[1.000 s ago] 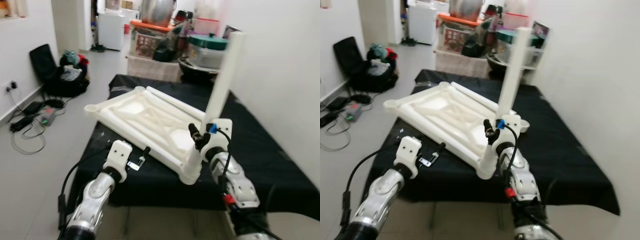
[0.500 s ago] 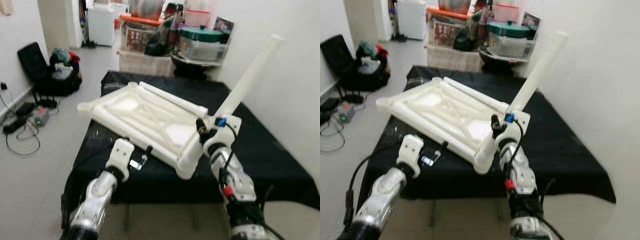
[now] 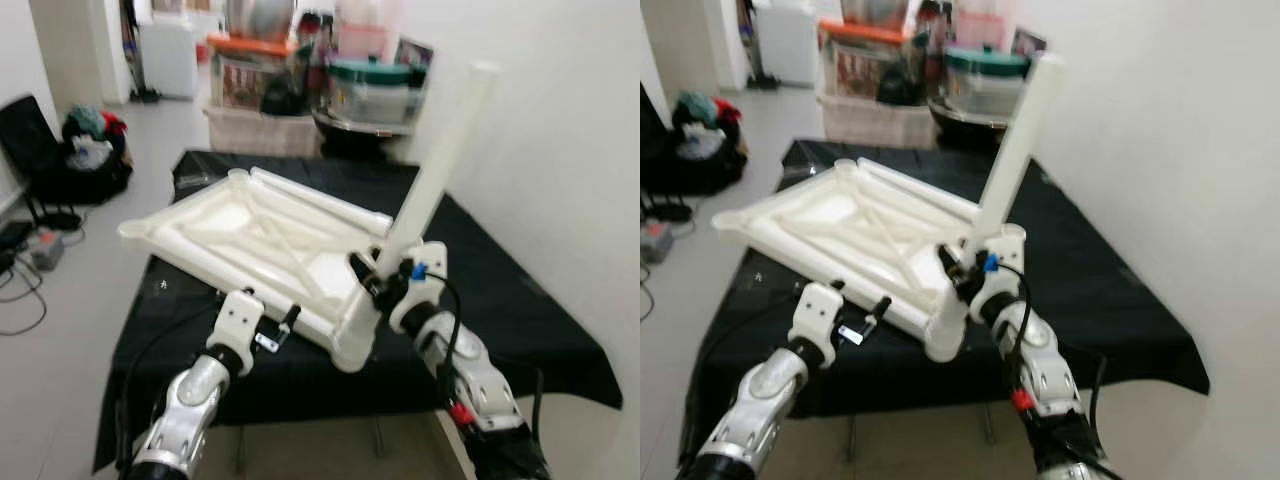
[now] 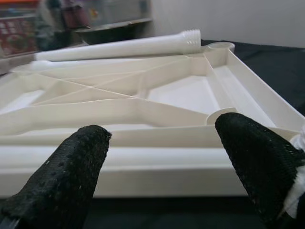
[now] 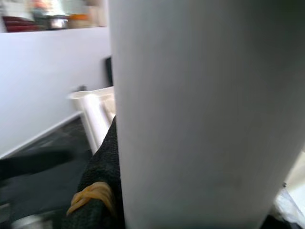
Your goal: Building children table
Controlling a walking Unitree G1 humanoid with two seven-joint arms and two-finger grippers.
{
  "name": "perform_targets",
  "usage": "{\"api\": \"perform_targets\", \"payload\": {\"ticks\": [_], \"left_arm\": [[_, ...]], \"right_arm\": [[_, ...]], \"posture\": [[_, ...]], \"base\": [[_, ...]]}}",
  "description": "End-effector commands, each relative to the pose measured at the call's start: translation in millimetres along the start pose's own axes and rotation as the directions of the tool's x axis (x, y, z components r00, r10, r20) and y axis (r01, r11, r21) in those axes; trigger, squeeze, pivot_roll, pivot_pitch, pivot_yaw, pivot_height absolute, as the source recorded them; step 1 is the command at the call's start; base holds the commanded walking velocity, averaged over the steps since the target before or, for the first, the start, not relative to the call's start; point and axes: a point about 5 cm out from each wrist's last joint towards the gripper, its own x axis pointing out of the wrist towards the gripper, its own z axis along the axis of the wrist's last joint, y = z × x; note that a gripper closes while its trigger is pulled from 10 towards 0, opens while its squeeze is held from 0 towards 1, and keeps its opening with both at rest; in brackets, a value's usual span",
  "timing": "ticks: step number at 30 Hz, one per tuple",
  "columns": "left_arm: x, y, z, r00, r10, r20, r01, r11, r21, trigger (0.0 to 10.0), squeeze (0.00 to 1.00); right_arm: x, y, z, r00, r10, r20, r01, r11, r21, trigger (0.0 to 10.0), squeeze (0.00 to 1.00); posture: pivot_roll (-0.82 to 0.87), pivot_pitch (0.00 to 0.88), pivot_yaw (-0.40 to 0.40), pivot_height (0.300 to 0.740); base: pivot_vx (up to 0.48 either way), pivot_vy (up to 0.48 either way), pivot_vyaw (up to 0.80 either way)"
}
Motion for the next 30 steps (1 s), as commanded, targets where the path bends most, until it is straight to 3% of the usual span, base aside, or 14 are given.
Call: {"api": "perform_targets", "payload": {"ticks": [1, 3, 4, 5, 6, 7, 8, 10, 12, 13, 14, 16, 23, 30], "left_arm": [[1.0, -1.9, -1.0, 1.000, -0.009, -0.005, 0.009, 1.000, 0.004, 10.0, 0.00], [0.9, -1.8, -1.2, 1.000, -0.009, -0.006, 0.009, 1.000, 0.003, 10.0, 0.00], [0.9, -1.8, -1.2, 1.000, -0.009, -0.006, 0.009, 1.000, 0.003, 10.0, 0.00], [0.5, -1.8, -1.5, 1.000, -0.009, -0.007, 0.009, 1.000, 0.002, 10.0, 0.00], [0.5, -1.8, -1.5, 1.000, -0.009, -0.007, 0.009, 1.000, 0.002, 10.0, 0.00], [-0.1, -2.0, -2.1, 1.000, -0.010, -0.010, 0.010, 1.000, 0.002, 10.0, 0.00], [-0.1, -2.0, -2.1, 1.000, -0.010, -0.010, 0.010, 1.000, 0.002, 10.0, 0.00], [-0.4, -2.6, -2.7, 1.000, -0.015, -0.014, 0.015, 1.000, 0.002, 10.0, 0.00], [-0.4, -2.6, -2.7, 1.000, -0.015, -0.014, 0.015, 1.000, 0.002, 10.0, 0.00], [0.5, -2.9, -2.3, 1.000, -0.019, -0.014, 0.019, 1.000, 0.001, 10.0, 0.00], [0.5, -2.9, -2.3, 1.000, -0.019, -0.014, 0.019, 1.000, 0.001, 10.0, 0.00], [1.2, -3.1, -2.4, 1.000, -0.021, -0.016, 0.021, 1.000, 0.001, 10.0, 0.00], [1.1, -3.9, -4.3, 0.999, -0.024, -0.023, 0.024, 1.000, 0.003, 10.0, 0.00], [-0.4, -4.3, -5.8, 0.999, -0.023, -0.030, 0.023, 1.000, 0.001, 10.0, 0.00]], "right_arm": [[-32.6, 28.4, -91.3, 0.884, 0.191, -0.426, -0.160, 0.981, 0.109, 10.0, 0.00], [-35.1, 34.6, -83.1, 0.871, 0.297, -0.392, -0.266, 0.955, 0.133, 10.0, 0.00], [-35.1, 34.6, -83.1, 0.871, 0.297, -0.392, -0.266, 0.955, 0.133, 10.0, 0.00], [-38.7, 42.3, -74.3, 0.844, 0.405, -0.351, -0.371, 0.914, 0.161, 10.0, 0.00], [-38.7, 42.3, -74.3, 0.844, 0.405, -0.351, -0.371, 0.914, 0.161, 10.0, 0.00], [-42.1, 48.4, -67.4, 0.816, 0.482, -0.320, -0.449, 0.876, 0.177, 10.0, 0.00], [-42.1, 48.4, -67.4, 0.816, 0.482, -0.320, -0.449, 0.876, 0.177, 10.0, 0.00], [-45.9, 54.1, -59.6, 0.774, 0.564, -0.288, -0.535, 0.826, 0.181, 10.0, 0.00], [-45.9, 54.1, -59.6, 0.774, 0.564, -0.288, -0.535, 0.826, 0.181, 10.0, 0.00], [-49.6, 57.3, -52.3, 0.728, 0.628, -0.274, -0.606, 0.777, 0.171, 10.0, 0.00], [-49.6, 57.3, -52.3, 0.728, 0.628, -0.274, -0.606, 0.777, 0.171, 10.0, 0.00], [-51.2, 59.4, -42.8, 0.688, 0.679, -0.256, -0.665, 0.731, 0.152, 10.0, 0.00], [-50.4, 57.7, -31.1, 0.646, 0.719, -0.256, -0.720, 0.685, 0.110, 10.0, 0.00], [-52.2, 50.7, -30.4, 0.626, 0.732, -0.267, -0.730, 0.671, 0.128, 10.0, 0.00]], "posture": [[0.03, 0.000, -0.120, 0.740], [0.03, 0.000, -0.121, 0.740], [0.03, 0.000, -0.121, 0.740], [0.04, 0.000, -0.122, 0.740], [0.04, 0.000, -0.122, 0.740], [0.04, 0.000, -0.121, 0.740], [0.04, 0.000, -0.121, 0.740], [0.04, 0.000, -0.121, 0.740], [0.04, 0.000, -0.121, 0.740], [0.04, 0.000, -0.120, 0.740], [0.04, 0.000, -0.120, 0.740], [0.04, 0.000, -0.120, 0.740], [0.04, 0.000, -0.124, 0.740], [0.04, 0.000, -0.130, 0.740]], "base": [[0.000, 0.000, 0.00], [0.000, 0.000, 0.00], [0.000, 0.000, 0.00], [0.000, 0.000, 0.00], [0.000, 0.000, 0.00], [0.000, 0.000, 0.00], [0.000, 0.000, 0.00], [0.000, 0.000, 0.00], [0.000, 0.000, 0.00], [0.000, 0.000, 0.00], [0.000, 0.000, 0.00], [0.000, 0.000, 0.00], [0.000, 0.000, 0.00], [0.000, 0.000, 0.00]]}}
